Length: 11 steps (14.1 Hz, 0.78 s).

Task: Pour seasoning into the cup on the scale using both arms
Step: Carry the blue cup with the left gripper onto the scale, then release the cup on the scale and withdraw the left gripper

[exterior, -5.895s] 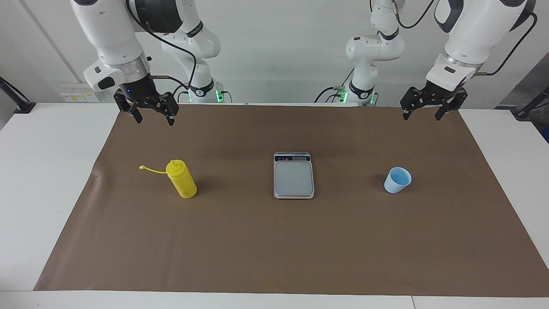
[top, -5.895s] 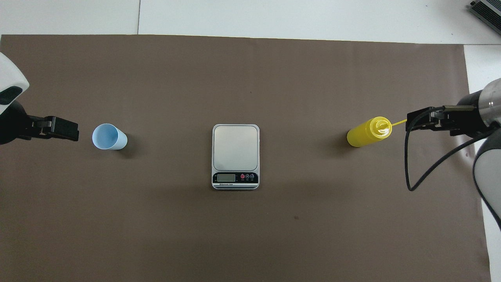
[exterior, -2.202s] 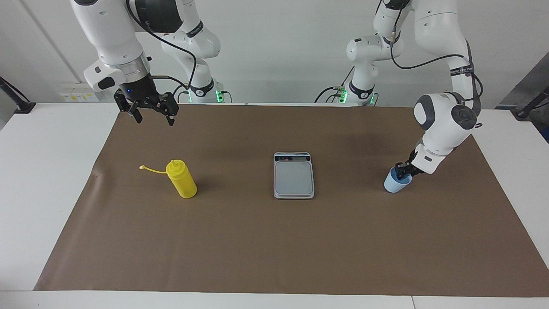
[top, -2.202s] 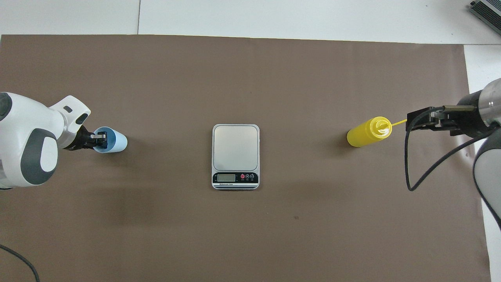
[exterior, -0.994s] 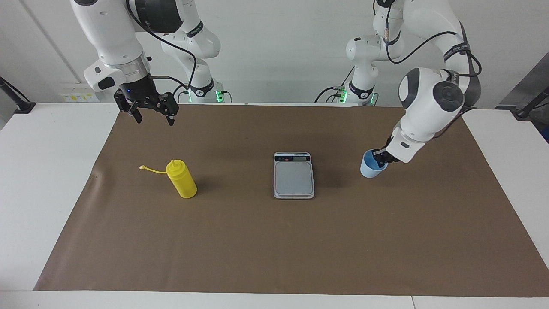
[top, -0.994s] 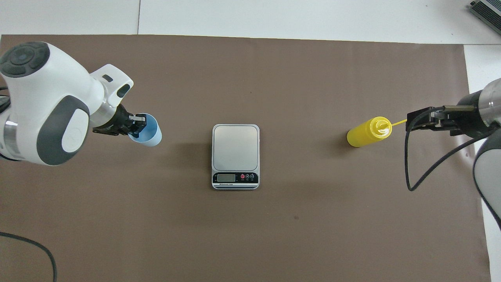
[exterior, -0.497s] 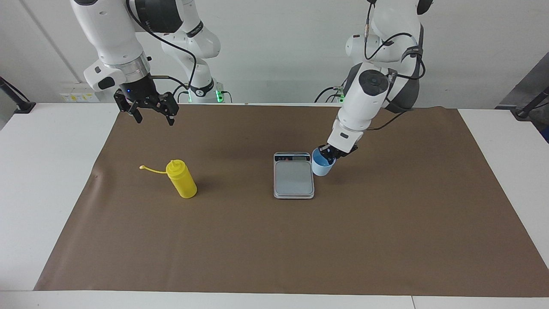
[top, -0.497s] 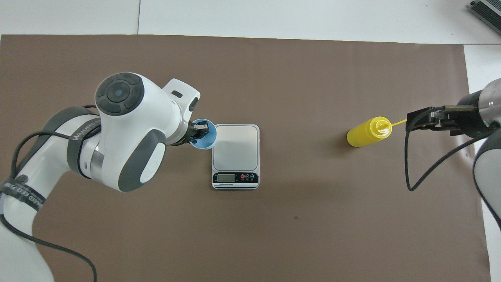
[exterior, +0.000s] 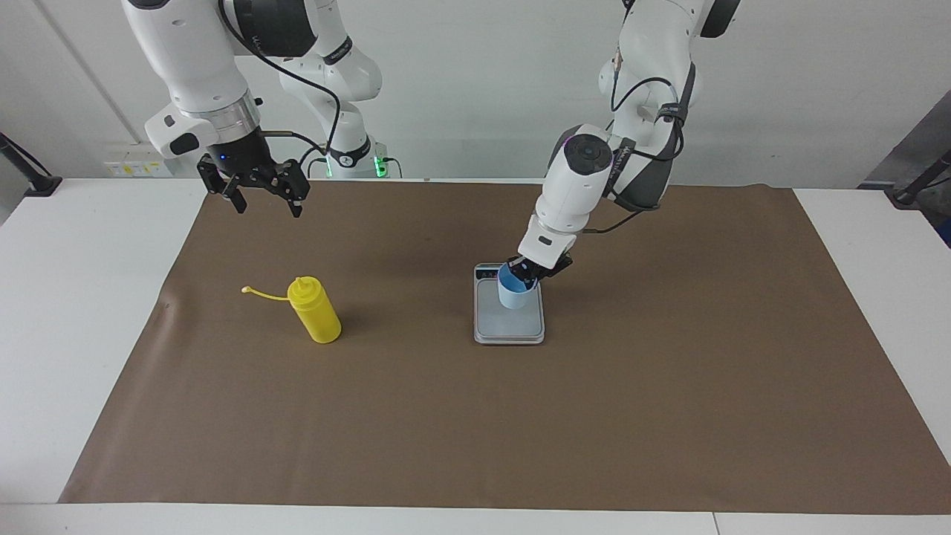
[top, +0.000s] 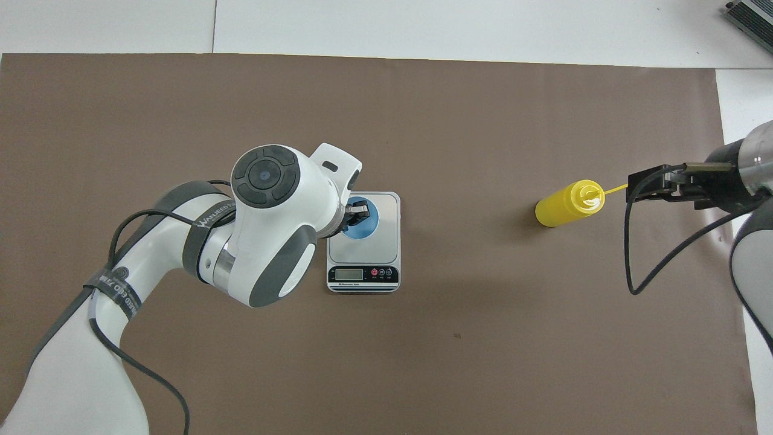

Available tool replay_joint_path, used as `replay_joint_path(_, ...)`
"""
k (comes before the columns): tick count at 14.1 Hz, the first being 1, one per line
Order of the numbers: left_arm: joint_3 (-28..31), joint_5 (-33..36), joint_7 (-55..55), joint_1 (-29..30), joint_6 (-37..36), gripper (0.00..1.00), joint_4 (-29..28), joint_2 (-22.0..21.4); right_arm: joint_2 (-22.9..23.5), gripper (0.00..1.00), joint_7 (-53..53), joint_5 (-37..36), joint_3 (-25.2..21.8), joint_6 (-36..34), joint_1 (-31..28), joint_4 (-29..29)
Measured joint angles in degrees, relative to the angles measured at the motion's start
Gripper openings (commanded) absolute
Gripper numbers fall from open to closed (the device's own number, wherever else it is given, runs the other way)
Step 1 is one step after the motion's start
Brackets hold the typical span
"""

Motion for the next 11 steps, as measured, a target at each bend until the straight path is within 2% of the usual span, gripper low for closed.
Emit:
replay_joint_path(7,0.12,0.08,-0.01,-0.04,0.62,0.01,-0.13,0.78,0.00,1.00,0.00,0.00,0.00,0.00,0.00,0.00)
replay_joint_path(9,0.12,0.08,-0.01,-0.16,1.16,0.06,-0.40,1.19,0.00,1.00,0.00,0.00,0.00,0.00,0.00,0.00)
replay_joint_path(11,0.12,0.08,-0.01,-0.32,1.32,0.26,-0.41,1.43,0.00,1.00,0.00,0.00,0.00,0.00,0.00,0.00)
